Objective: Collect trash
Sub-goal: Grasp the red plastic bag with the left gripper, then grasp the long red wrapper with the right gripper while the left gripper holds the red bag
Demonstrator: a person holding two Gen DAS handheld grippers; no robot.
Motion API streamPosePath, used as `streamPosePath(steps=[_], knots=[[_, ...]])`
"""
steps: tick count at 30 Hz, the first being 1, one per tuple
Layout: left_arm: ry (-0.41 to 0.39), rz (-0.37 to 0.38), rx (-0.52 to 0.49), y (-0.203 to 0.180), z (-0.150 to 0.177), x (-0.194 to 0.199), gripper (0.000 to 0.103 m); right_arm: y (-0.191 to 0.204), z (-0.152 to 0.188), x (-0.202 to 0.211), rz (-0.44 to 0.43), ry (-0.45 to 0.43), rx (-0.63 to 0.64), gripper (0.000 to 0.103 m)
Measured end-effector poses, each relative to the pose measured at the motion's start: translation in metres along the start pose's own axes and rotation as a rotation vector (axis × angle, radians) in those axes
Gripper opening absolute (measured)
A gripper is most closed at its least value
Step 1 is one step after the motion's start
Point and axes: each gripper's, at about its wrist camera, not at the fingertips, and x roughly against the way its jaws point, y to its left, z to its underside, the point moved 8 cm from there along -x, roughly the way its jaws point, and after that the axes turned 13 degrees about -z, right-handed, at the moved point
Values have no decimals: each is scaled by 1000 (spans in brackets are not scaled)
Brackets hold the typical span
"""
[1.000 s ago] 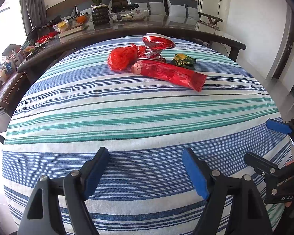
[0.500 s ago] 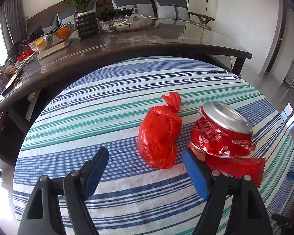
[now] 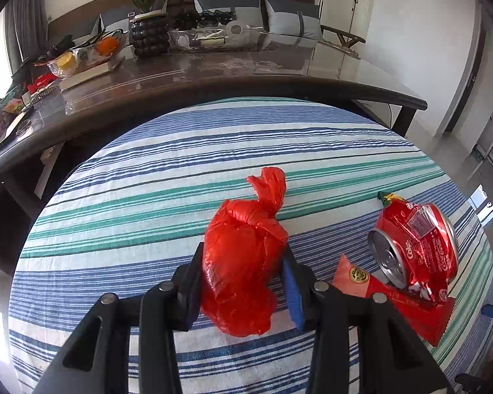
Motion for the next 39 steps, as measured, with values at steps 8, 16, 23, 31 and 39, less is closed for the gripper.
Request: streamPosePath(steps=[8, 16, 23, 31, 39], knots=[[35, -105, 63, 16, 85, 81, 42, 0, 0, 0, 1, 0, 0, 103], [-11, -85, 97, -30, 146, 120, 46, -3, 0, 1, 18, -7, -21, 103], [11, -85, 26, -49, 148, 107, 72, -7, 1, 2, 36, -9, -40, 103], [55, -92, 7, -39, 143, 94, 93, -5, -2, -1, 21, 11, -19, 103], [56, -96, 11, -35, 144, 94, 93, 39, -91, -40, -40, 44, 165, 95]])
